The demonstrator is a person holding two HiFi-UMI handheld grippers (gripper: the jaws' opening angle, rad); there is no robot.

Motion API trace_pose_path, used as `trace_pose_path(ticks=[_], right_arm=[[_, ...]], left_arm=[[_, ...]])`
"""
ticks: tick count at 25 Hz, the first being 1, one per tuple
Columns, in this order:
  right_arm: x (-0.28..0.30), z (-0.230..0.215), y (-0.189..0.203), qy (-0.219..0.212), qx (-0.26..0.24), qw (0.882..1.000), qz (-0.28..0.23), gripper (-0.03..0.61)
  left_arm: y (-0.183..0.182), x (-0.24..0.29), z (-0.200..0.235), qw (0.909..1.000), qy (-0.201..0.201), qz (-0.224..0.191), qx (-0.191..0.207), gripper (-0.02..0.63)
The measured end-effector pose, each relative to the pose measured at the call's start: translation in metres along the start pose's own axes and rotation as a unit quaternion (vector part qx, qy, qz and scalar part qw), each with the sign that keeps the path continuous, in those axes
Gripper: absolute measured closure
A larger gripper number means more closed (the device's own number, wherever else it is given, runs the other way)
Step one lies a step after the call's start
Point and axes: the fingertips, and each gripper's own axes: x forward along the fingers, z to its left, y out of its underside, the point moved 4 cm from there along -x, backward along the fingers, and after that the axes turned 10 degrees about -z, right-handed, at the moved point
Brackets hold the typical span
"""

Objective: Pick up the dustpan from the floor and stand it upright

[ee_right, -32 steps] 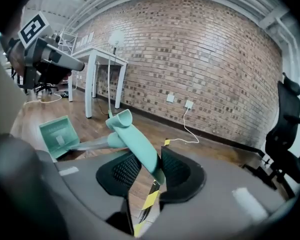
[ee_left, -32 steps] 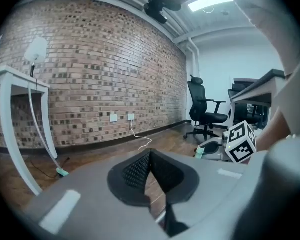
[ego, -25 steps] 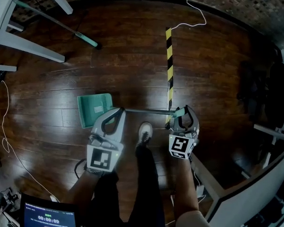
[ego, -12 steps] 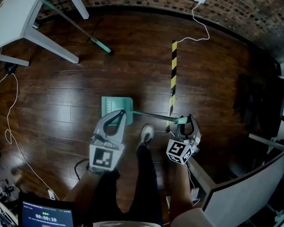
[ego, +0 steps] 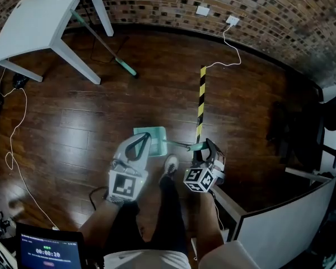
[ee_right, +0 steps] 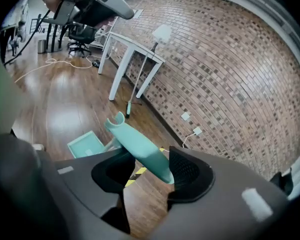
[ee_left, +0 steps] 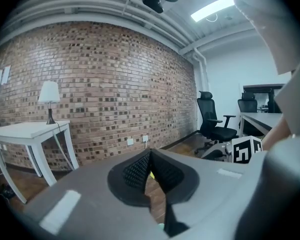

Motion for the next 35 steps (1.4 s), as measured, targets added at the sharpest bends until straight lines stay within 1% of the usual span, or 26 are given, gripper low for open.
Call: trace_pose_path(ticks=[3, 5, 7, 11, 14, 16, 17, 19, 23, 25, 27, 29, 30, 31, 33, 35], right_arm=[[-0.01, 0.016, -0.02, -0.036, 0.018, 0.999, -0.002, 0.345], [-0.019, 0.024, -0.031, -0.053, 0.037, 0.998, -0.005, 0.326], [-0.029, 0.029, -0.041, -0.061, 0.057, 0.996, -0.016, 0.322], [-0.057, 0.026, -0.059, -0.042, 0.091, 0.994, -0.049, 0.331], [-0.075, 0.018, -0.068, -0.028, 0.117, 0.991, -0.06, 0.332], [-0.088, 0.009, -0.078, -0.01, 0.146, 0.987, -0.069, 0.334], [-0.098, 0.003, -0.087, 0.003, 0.165, 0.983, -0.079, 0.338], [-0.122, -0.015, -0.113, 0.036, 0.202, 0.972, -0.114, 0.348], [-0.182, -0.036, -0.17, 0.096, 0.261, 0.943, -0.185, 0.369], [-0.215, -0.039, -0.192, 0.126, 0.283, 0.925, -0.22, 0.412], [-0.245, -0.041, -0.213, 0.15, 0.299, 0.908, -0.252, 0.438], [-0.268, -0.044, -0.229, 0.16, 0.307, 0.896, -0.279, 0.459], [-0.277, -0.046, -0.236, 0.159, 0.305, 0.894, -0.289, 0.47], [-0.285, -0.049, -0.242, 0.155, 0.298, 0.894, -0.296, 0.486], [-0.299, -0.053, -0.253, 0.15, 0.277, 0.899, -0.304, 0.514], [-0.313, -0.058, -0.259, 0.151, 0.257, 0.903, -0.31, 0.55]], left_arm=[[-0.018, -0.015, 0.009, 0.9998, -0.003, -0.006, 0.018, 0.612], [-0.028, -0.026, 0.014, 0.9998, -0.012, -0.008, 0.017, 0.612], [-0.037, -0.037, 0.02, 0.9996, -0.022, -0.01, 0.015, 0.612], [-0.05, -0.059, 0.024, 0.9992, -0.032, -0.017, 0.014, 0.613], [-0.059, -0.074, 0.028, 0.999, -0.039, -0.017, 0.014, 0.612], [-0.067, -0.085, 0.031, 0.9988, -0.04, -0.018, 0.019, 0.614], [-0.073, -0.091, 0.033, 0.9987, -0.04, -0.021, 0.021, 0.613], [-0.089, -0.101, 0.038, 0.9985, -0.036, -0.032, 0.025, 0.614], [-0.132, -0.128, 0.046, 0.9967, -0.023, -0.071, 0.03, 0.614], [-0.154, -0.145, 0.047, 0.9956, -0.018, -0.089, 0.02, 0.613], [-0.169, -0.162, 0.048, 0.9947, -0.009, -0.101, 0.02, 0.612], [-0.181, -0.178, 0.05, 0.9937, -0.004, -0.109, 0.024, 0.612], [-0.186, -0.185, 0.051, 0.9934, -0.005, -0.112, 0.024, 0.612], [-0.192, -0.192, 0.053, 0.9933, -0.01, -0.113, 0.023, 0.612], [-0.202, -0.205, 0.058, 0.993, -0.026, -0.113, 0.019, 0.614], [-0.21, -0.217, 0.063, 0.9921, -0.037, -0.117, 0.026, 0.614]])
